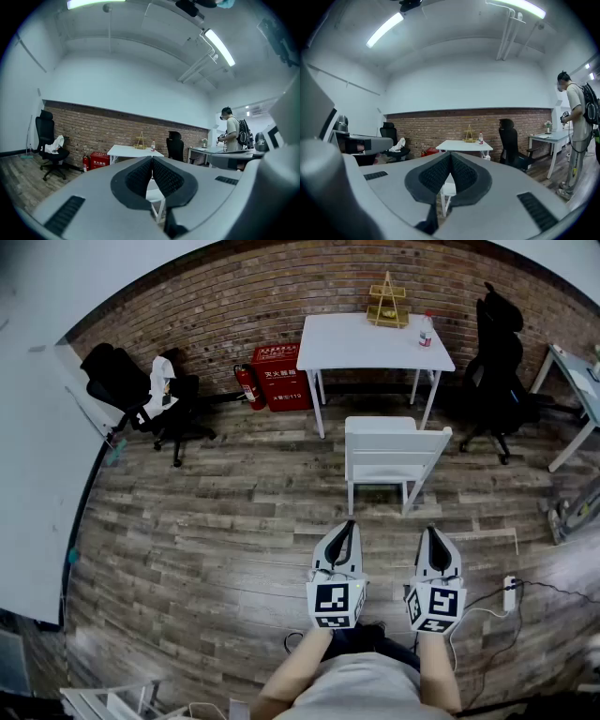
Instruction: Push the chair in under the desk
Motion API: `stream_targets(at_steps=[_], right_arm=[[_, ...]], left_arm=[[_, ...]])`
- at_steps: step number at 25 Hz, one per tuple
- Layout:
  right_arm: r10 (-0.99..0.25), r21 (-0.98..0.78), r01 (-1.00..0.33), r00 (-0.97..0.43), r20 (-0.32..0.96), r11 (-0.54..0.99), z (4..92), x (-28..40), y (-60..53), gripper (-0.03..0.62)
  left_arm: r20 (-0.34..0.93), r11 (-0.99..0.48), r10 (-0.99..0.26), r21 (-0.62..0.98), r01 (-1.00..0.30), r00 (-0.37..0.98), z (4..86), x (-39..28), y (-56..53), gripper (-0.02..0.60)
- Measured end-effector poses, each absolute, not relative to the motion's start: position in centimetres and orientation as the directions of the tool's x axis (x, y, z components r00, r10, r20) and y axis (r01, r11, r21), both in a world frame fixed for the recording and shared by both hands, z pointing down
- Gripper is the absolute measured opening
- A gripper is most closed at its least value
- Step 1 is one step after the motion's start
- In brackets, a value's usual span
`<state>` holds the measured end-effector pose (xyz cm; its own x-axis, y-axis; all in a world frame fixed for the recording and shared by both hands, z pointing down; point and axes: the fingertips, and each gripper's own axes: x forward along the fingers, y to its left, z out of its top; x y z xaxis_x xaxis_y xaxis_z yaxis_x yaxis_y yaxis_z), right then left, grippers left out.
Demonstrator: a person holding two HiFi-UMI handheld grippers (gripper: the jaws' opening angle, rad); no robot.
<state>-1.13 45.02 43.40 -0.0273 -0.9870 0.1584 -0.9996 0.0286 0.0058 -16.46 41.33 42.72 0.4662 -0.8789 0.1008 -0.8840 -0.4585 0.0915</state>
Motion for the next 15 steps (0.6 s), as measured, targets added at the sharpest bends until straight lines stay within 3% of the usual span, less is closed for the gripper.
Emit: stream_targets(at_steps=[15], right_arm=[[-0.987, 0.005, -1.000, -0.028, 0.161, 0.029, 43.59, -0.75, 44.98, 0.017]], left_arm=[[0.100, -0.472, -0.872, 0.085, -0.877, 0.479, 42.82, -15.68, 41.11, 0.015]])
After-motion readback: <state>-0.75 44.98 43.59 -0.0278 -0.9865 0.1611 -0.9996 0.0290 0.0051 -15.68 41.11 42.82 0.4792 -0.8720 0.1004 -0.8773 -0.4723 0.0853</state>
